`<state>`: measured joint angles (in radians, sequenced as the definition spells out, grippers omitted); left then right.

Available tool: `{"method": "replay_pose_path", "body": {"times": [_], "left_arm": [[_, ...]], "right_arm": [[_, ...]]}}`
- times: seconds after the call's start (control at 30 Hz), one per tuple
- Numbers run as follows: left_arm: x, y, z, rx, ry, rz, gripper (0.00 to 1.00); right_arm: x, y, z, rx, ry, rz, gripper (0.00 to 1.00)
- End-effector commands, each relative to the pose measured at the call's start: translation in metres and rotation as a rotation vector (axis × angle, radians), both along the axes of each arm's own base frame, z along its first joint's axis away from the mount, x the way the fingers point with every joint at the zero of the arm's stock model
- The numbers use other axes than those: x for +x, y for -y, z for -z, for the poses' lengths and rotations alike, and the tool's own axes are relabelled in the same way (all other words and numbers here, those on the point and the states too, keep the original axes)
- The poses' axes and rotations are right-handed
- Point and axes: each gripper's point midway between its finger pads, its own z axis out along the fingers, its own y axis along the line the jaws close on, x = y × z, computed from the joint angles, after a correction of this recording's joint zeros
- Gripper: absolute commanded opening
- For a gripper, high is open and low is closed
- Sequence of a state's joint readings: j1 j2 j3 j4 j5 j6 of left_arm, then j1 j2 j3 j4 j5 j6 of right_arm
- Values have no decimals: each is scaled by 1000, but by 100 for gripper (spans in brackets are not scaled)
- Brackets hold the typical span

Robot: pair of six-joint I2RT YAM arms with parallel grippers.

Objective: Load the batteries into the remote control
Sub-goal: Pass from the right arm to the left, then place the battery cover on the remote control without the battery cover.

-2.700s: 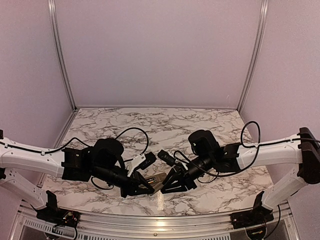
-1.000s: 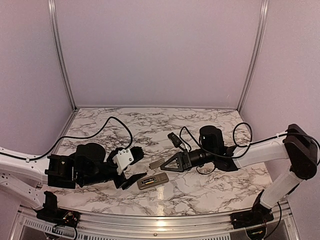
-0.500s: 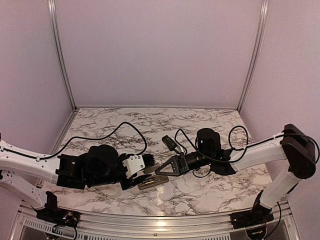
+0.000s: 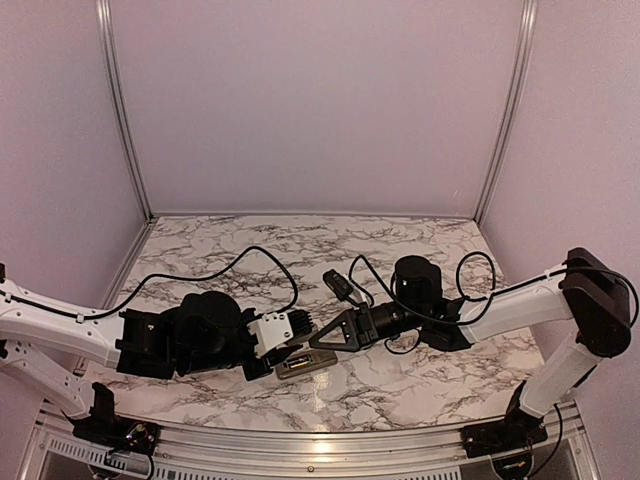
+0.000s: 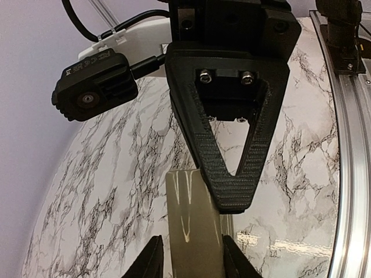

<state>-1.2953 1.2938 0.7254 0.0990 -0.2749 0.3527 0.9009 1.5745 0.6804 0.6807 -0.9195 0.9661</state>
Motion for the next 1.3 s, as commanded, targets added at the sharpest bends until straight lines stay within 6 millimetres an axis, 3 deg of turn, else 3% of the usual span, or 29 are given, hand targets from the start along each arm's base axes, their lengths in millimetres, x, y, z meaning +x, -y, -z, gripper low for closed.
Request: {"method": "replay_pose_path", "body": {"times": [0.0,0.17,0.3,0.4,0.6,0.7,0.93,1.27], "left_arm": [[5,6,-25,-62,34,-22,31],[2,4,-25,-72,-3,-17,19],[-7,2,-14,-56,-97,5,11],[-12,-2,0,-16,-204,21,11],[-3,-10,27,119,-392,-16,12],[6,-10,46,217,-416,-63,12],[17,-12,83,422,-453,-116,10],[25,-13,104,490,-540,-122,14]], "right_arm": [[-7,-3,0,8,-8,-30,0],[-6,-3,0,9,-8,-36,0],[6,5,2,-7,10,-7,33],[29,20,5,-34,55,64,46],[80,48,28,-229,258,228,48],[91,55,40,-307,310,260,49],[95,62,71,-373,304,274,55],[91,58,103,-363,233,234,53]]}}
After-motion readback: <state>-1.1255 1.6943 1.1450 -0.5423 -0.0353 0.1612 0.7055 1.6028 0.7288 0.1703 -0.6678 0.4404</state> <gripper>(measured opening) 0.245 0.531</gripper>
